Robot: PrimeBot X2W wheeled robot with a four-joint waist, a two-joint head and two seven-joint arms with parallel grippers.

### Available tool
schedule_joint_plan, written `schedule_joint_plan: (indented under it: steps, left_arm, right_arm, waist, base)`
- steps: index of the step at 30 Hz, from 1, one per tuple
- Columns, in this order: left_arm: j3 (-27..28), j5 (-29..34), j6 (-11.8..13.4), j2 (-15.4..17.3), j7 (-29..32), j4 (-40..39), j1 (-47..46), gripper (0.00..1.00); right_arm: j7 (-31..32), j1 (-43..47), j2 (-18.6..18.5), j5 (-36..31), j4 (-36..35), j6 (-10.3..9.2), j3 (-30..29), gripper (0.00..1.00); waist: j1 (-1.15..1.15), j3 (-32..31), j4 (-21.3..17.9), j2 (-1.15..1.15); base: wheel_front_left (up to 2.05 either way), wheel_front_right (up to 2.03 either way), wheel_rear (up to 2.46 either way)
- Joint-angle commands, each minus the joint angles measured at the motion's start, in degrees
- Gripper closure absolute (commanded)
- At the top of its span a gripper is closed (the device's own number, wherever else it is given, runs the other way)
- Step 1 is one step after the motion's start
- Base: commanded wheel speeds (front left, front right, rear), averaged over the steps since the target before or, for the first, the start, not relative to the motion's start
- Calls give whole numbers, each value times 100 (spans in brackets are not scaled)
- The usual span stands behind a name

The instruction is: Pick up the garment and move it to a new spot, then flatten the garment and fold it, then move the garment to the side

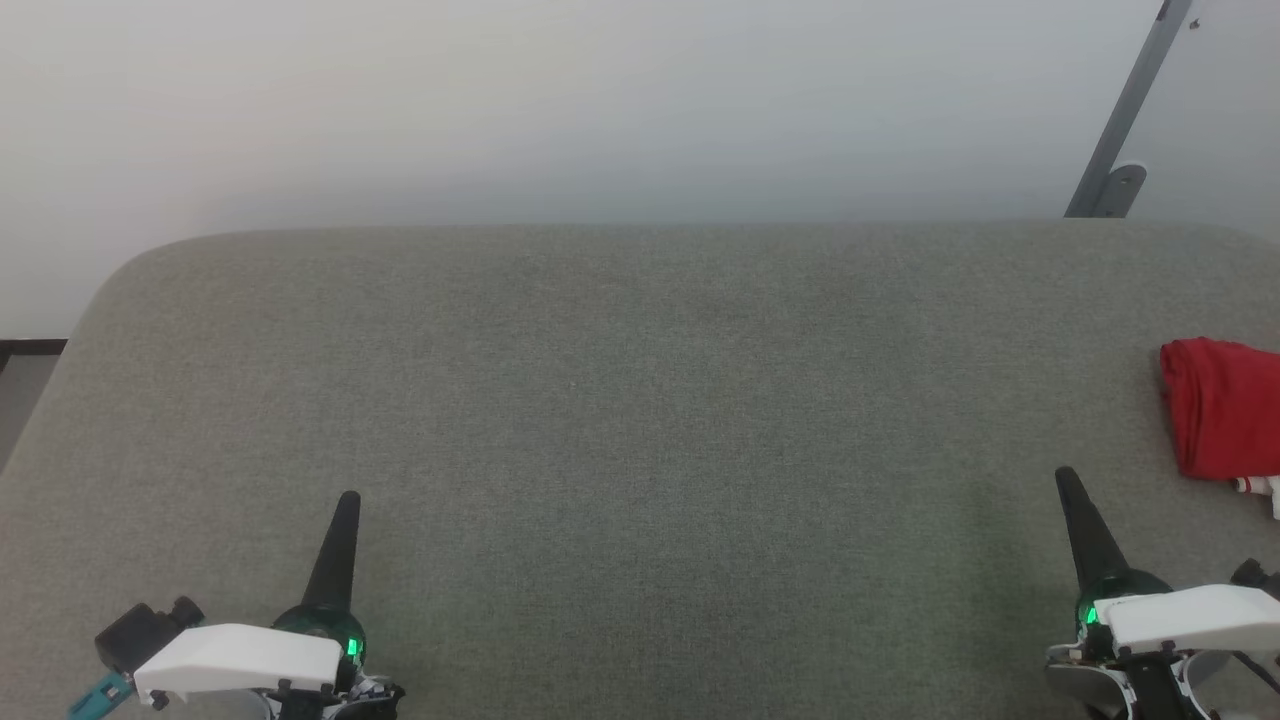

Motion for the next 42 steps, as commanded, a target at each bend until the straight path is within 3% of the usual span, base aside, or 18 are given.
schedule_joint_plan:
  steps: [1,42]
  left_arm:
    - [19,-136,-11,15,35,-12,-109,100]
    - [108,-1785,-15,-20,537,279,-518,100]
  right_arm:
    - [51,-96,11,105,-1,-5,-22,100]
    - [503,-408,207,1650,216,-6,-40,100]
  waist:
    - [0,1,-1,0]
    - [0,43,-60,0]
  base:
    - [0,0,0]
    - [0,0,0]
